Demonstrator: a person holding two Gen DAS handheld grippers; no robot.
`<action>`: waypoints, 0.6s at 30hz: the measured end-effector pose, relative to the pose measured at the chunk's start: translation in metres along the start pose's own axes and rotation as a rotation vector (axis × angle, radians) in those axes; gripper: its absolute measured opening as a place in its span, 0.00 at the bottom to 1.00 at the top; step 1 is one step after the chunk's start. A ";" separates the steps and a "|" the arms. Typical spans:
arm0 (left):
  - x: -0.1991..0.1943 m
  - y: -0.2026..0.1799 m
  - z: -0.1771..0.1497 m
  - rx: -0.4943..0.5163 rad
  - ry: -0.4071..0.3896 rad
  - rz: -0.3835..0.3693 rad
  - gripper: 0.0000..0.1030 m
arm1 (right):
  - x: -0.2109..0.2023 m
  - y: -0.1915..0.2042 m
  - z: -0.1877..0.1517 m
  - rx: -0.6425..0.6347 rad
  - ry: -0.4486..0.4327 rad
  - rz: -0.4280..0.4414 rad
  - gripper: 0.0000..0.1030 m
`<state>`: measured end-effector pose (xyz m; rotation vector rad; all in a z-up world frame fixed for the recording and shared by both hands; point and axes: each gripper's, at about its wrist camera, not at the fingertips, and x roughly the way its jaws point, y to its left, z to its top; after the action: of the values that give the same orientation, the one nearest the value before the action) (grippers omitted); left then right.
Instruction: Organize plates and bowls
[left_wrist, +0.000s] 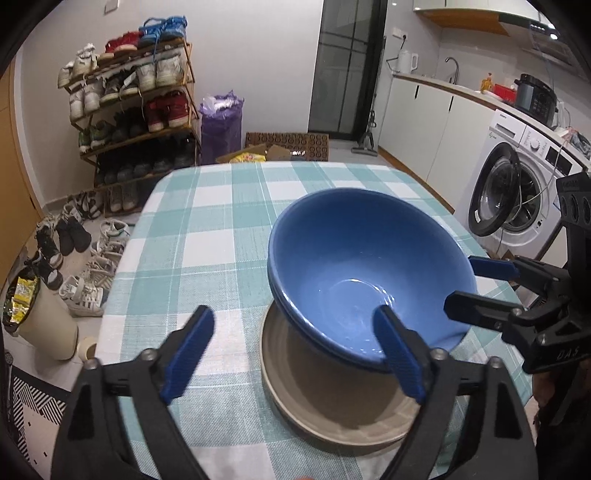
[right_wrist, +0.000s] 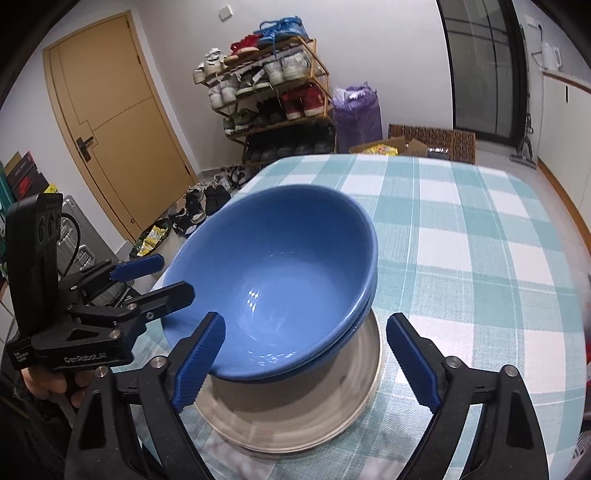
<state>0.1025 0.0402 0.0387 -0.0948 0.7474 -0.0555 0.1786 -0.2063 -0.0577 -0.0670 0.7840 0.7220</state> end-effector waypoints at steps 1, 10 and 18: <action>-0.003 -0.001 -0.001 0.006 -0.015 0.004 0.93 | -0.003 0.000 -0.001 -0.004 -0.013 -0.003 0.90; -0.033 -0.005 -0.020 0.062 -0.164 0.066 1.00 | -0.034 0.004 -0.019 -0.076 -0.133 -0.002 0.99; -0.044 -0.006 -0.046 0.057 -0.237 0.112 1.00 | -0.048 0.006 -0.045 -0.103 -0.207 -0.007 0.99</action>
<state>0.0389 0.0347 0.0350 -0.0040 0.5131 0.0409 0.1232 -0.2432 -0.0569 -0.0867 0.5482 0.7494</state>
